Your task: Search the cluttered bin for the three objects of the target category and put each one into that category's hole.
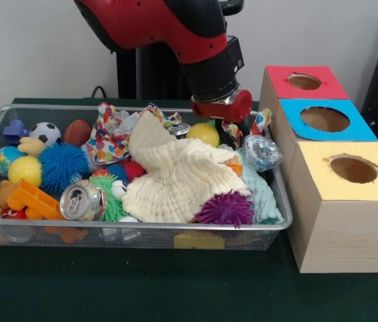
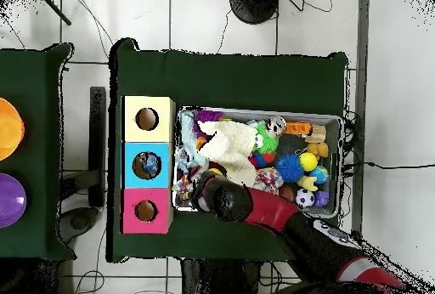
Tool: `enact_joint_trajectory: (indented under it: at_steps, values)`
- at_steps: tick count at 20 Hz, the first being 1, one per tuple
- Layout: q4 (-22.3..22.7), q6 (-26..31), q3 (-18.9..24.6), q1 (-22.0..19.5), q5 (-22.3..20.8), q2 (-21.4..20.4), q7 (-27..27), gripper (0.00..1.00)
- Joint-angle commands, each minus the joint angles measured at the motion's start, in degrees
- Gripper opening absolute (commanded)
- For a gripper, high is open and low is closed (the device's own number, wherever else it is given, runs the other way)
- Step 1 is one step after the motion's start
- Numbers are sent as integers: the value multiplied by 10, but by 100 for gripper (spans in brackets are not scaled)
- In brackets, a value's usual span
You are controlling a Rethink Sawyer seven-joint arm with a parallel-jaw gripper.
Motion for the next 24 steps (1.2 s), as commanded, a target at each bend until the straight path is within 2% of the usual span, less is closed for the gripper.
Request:
enact_joint_trajectory:
  at_steps: [1, 4, 7, 14, 15, 18, 21, 24]
  values:
    - [-52, 60, 64, -34, -25, 72, -35, 100]
    - [-35, 68, 81, -44, -19, 49, -22, 100]
    - [-33, 67, 78, -51, -20, 30, -16, 100]
    - [-31, 76, 47, -55, -38, -35, -20, 100]
    - [-35, 88, 28, -44, -44, -58, -25, 100]
    - [-32, 102, 17, -42, -50, -89, -27, 100]
    - [-43, 146, -8, -28, -58, -131, -38, 100]
    - [-51, 169, -19, -26, -67, -149, -41, 100]
